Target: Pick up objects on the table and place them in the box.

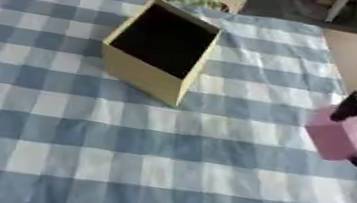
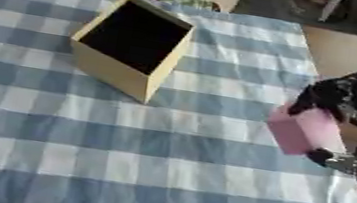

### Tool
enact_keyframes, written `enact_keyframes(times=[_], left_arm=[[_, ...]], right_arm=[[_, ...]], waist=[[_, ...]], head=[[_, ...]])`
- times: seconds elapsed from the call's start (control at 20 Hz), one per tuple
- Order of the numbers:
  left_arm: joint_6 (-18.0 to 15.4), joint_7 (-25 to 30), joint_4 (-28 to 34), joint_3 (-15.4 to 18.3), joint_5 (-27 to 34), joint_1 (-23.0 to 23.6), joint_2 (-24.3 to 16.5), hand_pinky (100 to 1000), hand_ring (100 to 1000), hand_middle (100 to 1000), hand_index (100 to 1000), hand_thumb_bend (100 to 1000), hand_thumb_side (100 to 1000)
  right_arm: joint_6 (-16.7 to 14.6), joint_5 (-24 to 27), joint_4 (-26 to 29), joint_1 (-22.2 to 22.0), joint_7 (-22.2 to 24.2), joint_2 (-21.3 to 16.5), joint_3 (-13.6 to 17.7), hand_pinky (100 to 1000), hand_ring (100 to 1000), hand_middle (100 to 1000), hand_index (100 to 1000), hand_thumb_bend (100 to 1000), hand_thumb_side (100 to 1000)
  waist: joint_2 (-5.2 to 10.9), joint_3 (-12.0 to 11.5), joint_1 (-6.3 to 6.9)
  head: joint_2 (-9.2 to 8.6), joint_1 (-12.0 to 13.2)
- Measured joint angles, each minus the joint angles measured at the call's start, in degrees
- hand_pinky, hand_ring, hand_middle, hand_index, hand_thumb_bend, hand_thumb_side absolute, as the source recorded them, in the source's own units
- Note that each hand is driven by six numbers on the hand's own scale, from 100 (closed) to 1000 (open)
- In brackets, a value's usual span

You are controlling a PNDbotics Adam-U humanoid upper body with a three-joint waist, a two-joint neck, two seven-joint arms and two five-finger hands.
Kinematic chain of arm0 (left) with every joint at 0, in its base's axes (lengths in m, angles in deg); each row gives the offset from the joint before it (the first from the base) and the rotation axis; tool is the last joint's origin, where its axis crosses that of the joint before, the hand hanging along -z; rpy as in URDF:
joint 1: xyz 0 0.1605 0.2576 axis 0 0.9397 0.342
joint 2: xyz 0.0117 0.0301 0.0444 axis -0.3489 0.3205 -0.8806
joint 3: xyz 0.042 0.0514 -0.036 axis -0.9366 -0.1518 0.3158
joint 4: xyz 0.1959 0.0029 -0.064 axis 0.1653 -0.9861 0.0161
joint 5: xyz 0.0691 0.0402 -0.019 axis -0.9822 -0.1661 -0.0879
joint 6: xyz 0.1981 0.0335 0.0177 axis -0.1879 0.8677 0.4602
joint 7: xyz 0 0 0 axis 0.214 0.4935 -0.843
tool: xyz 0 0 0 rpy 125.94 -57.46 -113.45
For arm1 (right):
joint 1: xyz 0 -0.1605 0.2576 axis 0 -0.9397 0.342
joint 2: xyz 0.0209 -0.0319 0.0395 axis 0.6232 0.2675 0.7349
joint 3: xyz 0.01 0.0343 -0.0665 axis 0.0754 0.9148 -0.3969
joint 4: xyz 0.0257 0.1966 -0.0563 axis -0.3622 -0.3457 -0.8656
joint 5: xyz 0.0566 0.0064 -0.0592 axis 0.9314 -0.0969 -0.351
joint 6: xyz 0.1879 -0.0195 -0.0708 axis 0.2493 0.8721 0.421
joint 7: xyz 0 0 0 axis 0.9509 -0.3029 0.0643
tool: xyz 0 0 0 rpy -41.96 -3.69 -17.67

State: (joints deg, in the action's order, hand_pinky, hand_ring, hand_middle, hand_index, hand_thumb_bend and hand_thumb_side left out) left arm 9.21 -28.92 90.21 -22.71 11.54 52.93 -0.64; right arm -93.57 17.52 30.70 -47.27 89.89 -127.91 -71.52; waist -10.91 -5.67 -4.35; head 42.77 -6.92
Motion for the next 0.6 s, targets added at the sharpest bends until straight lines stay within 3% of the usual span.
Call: enact_keyframes(times=[0.2,0.6], left_arm=[[-0.1,0.2,0.0,0.0,0.0,-0.1,0.0,481,640,587,690,219,863],[-0.4,0.5,0.0,-0.4,0.2,-0.6,0.0,480,640,587,690,218,862]], right_arm=[[1.2,3.5,0.0,4.4,1.9,-0.7,-1.2,454,326,312,456,100,100],[4.3,10.3,0.0,14.7,7.3,-0.9,-3.7,453,320,308,457,100,100]], waist=[[0.20,-0.9,-0.24],[0.26,-3.0,-0.68]], head=[[0.39,-0.9],[0.47,-3.4]])
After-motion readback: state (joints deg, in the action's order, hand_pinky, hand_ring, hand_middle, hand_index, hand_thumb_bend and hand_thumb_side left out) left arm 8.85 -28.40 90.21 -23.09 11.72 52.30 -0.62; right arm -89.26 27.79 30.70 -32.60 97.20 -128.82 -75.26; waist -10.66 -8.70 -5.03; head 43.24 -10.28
